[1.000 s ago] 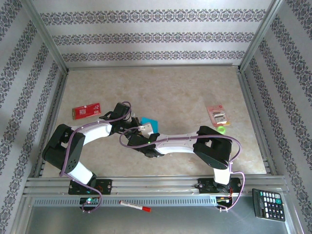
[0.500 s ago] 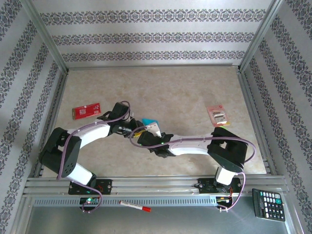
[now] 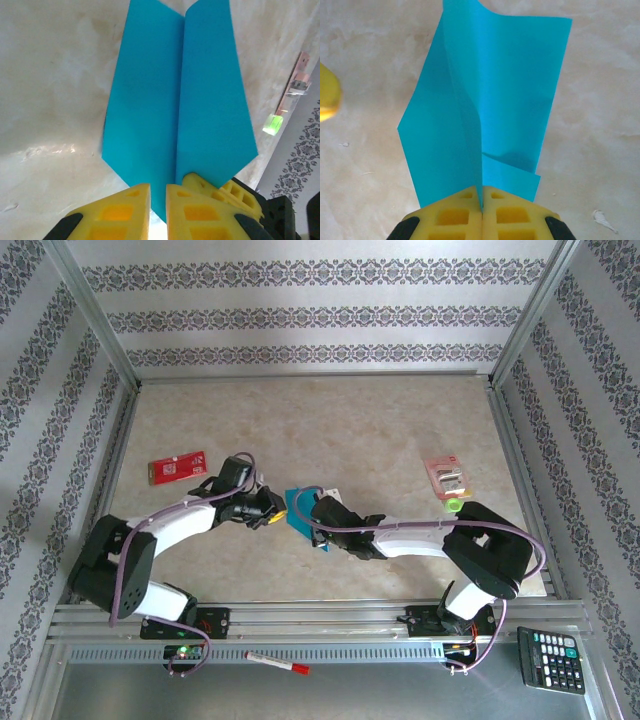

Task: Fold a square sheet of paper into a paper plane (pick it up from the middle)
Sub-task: Fourth fold the wing at the center of the table.

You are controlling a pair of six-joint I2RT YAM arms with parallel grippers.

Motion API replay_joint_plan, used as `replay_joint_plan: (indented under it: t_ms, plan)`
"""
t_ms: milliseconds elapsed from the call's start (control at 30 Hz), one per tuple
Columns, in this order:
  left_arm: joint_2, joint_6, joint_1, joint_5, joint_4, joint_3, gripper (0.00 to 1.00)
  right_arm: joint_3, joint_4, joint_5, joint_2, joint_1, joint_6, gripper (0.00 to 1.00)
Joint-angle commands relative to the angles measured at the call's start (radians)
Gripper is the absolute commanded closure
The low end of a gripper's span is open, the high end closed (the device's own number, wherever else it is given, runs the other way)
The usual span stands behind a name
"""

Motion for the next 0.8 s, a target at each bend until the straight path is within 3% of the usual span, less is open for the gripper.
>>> replay_joint_plan:
  t_ms: [0, 767]
  plan:
    - [0.044, -0.005, -0.021, 0.04, 0.075, 0.026, 0.87, -0.039, 0.113, -0.061, -0.01, -0.016, 0.062, 1.0]
    - [0.275, 0.057, -0.04, 0.05, 0.149, 0.043, 0.93, -0.167, 0.339, -0.139, 0.004, -0.046, 0.234, 1.0]
